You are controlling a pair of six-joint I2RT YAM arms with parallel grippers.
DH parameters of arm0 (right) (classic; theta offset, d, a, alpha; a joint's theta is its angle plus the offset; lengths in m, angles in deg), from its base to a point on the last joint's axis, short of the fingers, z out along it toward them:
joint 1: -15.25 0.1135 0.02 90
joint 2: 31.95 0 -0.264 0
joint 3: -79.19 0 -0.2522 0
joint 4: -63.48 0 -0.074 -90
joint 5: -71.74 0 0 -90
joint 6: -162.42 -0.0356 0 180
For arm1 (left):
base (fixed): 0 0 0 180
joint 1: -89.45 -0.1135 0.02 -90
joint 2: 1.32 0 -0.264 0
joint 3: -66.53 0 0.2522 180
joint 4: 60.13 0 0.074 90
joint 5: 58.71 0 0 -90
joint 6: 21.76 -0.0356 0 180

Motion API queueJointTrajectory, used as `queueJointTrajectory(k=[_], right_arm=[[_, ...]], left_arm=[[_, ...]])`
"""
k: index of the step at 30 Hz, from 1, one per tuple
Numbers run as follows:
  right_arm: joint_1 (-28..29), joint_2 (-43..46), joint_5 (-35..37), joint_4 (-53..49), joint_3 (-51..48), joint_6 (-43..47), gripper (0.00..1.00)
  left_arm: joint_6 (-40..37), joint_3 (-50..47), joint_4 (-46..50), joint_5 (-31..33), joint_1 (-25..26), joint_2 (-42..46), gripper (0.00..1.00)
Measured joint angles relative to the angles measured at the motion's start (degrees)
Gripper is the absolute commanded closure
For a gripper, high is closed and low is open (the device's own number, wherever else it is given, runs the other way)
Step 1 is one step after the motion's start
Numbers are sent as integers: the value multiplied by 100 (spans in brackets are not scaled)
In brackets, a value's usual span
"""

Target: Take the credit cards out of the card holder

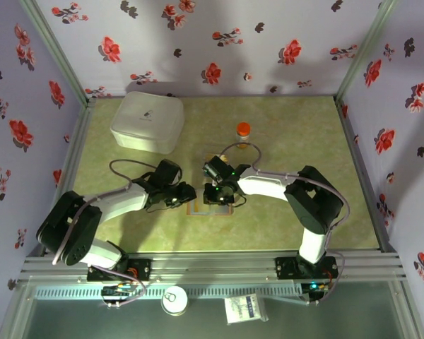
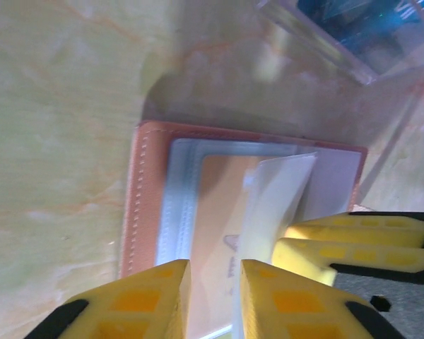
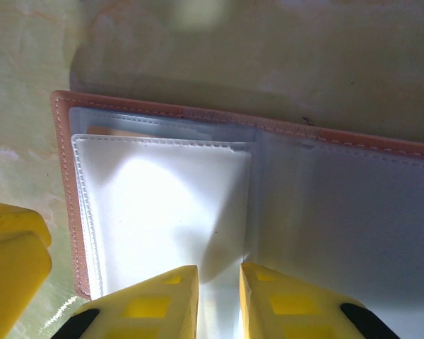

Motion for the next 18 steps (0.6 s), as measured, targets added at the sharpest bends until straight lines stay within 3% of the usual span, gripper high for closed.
queueJointTrajectory(k=[8, 18], right_arm=[[0, 0, -2, 4, -9, 0, 77], [0, 0, -2, 28, -37, 2, 77]], left_arm=[[133, 0, -446, -131, 83, -372, 74], [216, 0, -595, -195, 114, -398, 83]])
